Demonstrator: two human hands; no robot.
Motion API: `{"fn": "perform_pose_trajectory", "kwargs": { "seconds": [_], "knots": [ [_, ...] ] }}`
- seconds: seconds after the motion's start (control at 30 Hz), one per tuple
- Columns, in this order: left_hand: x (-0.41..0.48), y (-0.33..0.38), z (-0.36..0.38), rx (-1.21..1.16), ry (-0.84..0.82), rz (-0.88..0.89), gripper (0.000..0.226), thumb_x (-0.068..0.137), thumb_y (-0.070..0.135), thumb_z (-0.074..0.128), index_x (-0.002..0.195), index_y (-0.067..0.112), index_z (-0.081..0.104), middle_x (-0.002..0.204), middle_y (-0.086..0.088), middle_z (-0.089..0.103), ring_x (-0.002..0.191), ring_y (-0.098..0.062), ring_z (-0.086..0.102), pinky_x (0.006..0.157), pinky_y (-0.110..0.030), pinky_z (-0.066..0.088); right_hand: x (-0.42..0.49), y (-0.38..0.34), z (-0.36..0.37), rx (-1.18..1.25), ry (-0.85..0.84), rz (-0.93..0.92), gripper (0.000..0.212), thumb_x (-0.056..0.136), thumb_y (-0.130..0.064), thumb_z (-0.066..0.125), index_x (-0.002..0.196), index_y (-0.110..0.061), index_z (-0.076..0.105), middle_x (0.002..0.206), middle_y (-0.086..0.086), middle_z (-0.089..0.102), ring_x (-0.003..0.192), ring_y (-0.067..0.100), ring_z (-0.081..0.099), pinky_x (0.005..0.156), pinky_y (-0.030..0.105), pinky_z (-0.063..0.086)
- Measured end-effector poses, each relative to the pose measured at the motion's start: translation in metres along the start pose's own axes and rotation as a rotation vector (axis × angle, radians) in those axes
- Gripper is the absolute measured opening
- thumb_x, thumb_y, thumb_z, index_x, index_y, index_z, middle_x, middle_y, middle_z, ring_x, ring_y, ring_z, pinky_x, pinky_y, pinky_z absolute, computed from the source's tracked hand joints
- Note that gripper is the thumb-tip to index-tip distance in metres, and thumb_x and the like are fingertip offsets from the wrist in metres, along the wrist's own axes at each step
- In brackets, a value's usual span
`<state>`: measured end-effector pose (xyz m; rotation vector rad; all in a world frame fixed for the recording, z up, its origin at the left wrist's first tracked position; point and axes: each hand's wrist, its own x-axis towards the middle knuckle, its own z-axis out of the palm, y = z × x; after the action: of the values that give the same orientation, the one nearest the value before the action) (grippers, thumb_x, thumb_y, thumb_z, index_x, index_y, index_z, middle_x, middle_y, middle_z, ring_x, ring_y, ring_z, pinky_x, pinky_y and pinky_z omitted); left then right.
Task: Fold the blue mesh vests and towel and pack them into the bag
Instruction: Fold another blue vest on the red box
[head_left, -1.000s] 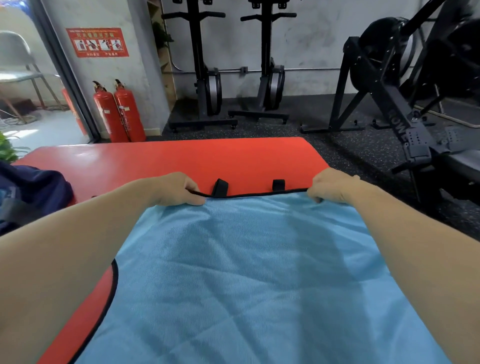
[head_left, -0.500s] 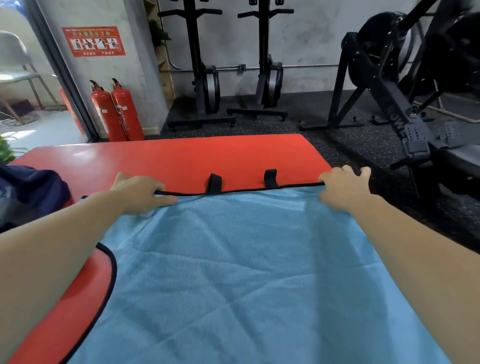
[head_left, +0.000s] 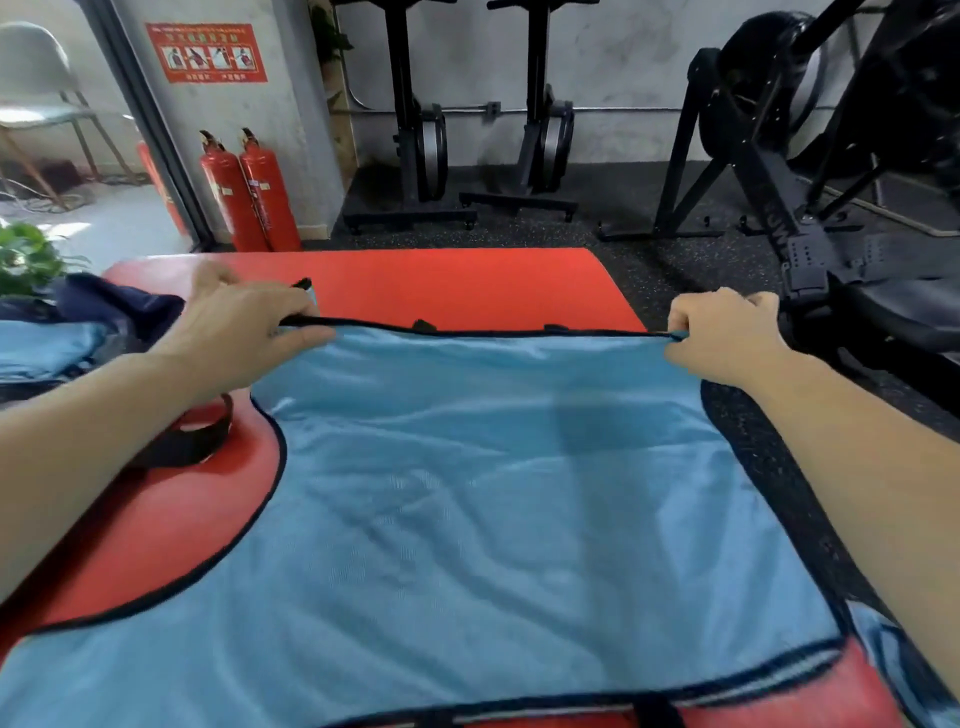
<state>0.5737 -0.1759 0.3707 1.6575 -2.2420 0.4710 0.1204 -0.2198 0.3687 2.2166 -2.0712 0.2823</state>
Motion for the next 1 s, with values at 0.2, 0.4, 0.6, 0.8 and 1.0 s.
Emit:
{"fn": "perform_pose_trajectory", "kwargs": {
  "seconds": [0.2, 0.4, 0.6, 0.8, 1.0],
  "knots": [
    [-0.127, 0.056, -0.011, 0.104, -0.076, 0.265, 0.030, 0.081, 0.055, 0.048, 0.069, 0.030, 0.059, 0.061, 0.013, 0.053, 0.058, -0.013, 0.058, 0.082, -0.038, 0.027, -0.119, 0.014, 0.024, -0.102, -0.208, -0.016, 0.020, 0.080, -0.018, 0.060, 0.074, -0.033, 0.049, 0.075, -0.015, 0.043, 0.109, 0.015, 0.046, 0.098, 0.037, 0.025],
    [-0.173, 0.076, -0.015, 0.147, -0.223, 0.167, 0.029, 0.063, 0.028, 0.091, 0.067, 0.031, 0.062, 0.058, 0.013, 0.054, 0.056, -0.015, 0.061, 0.070, -0.036, 0.022, -0.170, 0.022, 0.029, -0.080, -0.151, 0.033, 0.021, 0.082, -0.016, 0.059, 0.085, -0.034, 0.050, 0.098, -0.009, 0.060, 0.112, 0.017, 0.044, 0.097, 0.037, 0.024],
    [-0.199, 0.090, -0.054, 0.033, -0.024, 0.151, 0.015, 0.079, 0.040, 0.054, 0.074, 0.032, 0.067, 0.065, 0.013, 0.056, 0.063, -0.015, 0.062, 0.078, -0.037, 0.025, -0.204, 0.031, 0.011, -0.073, -0.085, 0.067, 0.025, 0.080, -0.010, 0.058, 0.071, -0.028, 0.043, 0.086, -0.010, 0.057, 0.103, 0.017, 0.042, 0.092, 0.037, 0.023],
    [-0.251, 0.096, -0.026, 0.028, -0.126, 0.139, 0.011, 0.078, 0.031, 0.056, 0.080, 0.033, 0.067, 0.070, 0.015, 0.061, 0.065, -0.013, 0.065, 0.083, -0.038, 0.027, -0.233, 0.026, 0.029, -0.097, -0.155, 0.046, 0.029, 0.085, -0.014, 0.058, 0.102, -0.037, 0.057, 0.103, -0.009, 0.058, 0.114, 0.016, 0.040, 0.096, 0.038, 0.023],
    [-0.252, 0.098, -0.040, 0.080, -0.249, 0.149, 0.030, 0.061, 0.017, 0.087, 0.080, 0.033, 0.070, 0.068, 0.016, 0.061, 0.066, -0.010, 0.065, 0.091, -0.043, 0.028, -0.240, 0.031, 0.022, -0.128, -0.208, 0.055, 0.027, 0.084, -0.012, 0.056, 0.091, -0.037, 0.051, 0.102, -0.010, 0.059, 0.114, 0.016, 0.042, 0.098, 0.040, 0.023]
  ]
}}
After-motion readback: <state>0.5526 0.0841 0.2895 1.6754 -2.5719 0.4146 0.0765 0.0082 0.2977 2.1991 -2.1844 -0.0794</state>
